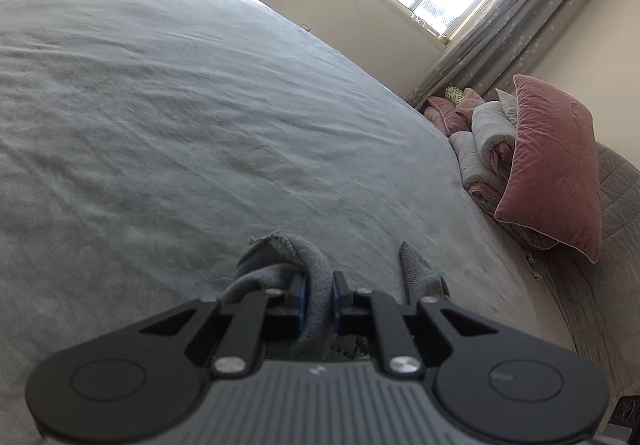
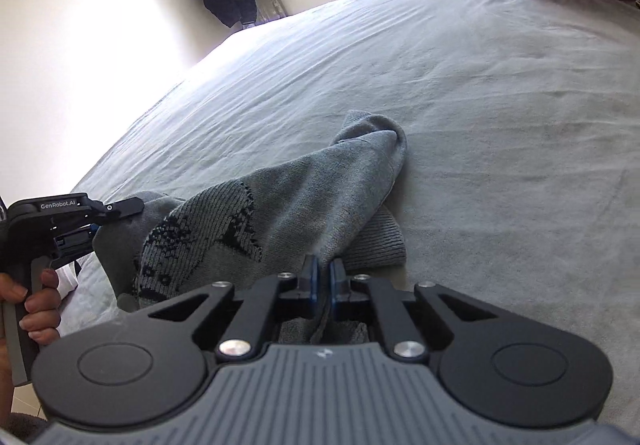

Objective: Fold clothes

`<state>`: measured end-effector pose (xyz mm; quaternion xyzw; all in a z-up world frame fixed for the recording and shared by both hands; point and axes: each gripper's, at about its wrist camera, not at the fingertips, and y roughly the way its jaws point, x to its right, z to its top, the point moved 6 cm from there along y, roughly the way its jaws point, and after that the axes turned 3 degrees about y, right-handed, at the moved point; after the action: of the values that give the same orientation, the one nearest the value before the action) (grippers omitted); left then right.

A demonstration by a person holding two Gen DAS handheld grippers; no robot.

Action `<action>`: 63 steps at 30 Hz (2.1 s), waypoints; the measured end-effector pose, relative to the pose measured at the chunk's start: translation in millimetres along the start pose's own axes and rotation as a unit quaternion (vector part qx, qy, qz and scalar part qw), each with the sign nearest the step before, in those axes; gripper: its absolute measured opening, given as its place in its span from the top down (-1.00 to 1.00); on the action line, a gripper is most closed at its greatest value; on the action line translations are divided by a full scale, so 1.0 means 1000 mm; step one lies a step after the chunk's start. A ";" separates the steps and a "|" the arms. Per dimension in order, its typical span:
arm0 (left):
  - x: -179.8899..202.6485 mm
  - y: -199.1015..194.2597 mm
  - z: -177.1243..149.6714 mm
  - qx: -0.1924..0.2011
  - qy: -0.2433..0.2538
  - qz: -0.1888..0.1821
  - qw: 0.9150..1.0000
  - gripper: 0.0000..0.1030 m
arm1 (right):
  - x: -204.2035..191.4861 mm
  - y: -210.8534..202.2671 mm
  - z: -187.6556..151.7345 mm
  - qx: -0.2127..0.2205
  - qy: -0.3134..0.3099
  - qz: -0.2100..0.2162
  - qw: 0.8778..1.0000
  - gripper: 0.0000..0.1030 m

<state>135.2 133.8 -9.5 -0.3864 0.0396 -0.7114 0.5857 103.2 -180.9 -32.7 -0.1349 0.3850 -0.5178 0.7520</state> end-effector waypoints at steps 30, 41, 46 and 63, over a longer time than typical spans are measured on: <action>0.161 -0.041 -0.145 -0.091 0.274 -0.298 0.910 0.82 | -0.019 -0.071 -0.039 -0.062 -0.049 0.043 0.996 0.73; 0.171 -0.032 -0.213 -0.174 0.333 -0.305 0.875 0.82 | 0.007 -0.070 -0.033 -0.041 -0.015 0.019 0.999 0.25; 0.170 -0.040 -0.226 -0.178 0.376 -0.296 0.860 0.81 | -0.006 -0.063 -0.029 -0.031 -0.033 0.025 0.999 0.03; 0.146 -0.080 -0.184 -0.127 0.385 -0.283 0.869 -0.17 | -0.027 -0.010 -0.033 -0.029 -0.178 -0.067 0.981 0.82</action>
<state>-41.3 -40.3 -23.5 -0.1472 0.2406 -0.9280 0.2434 68.1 -154.7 -36.2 -0.2718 0.2500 -0.5231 0.7681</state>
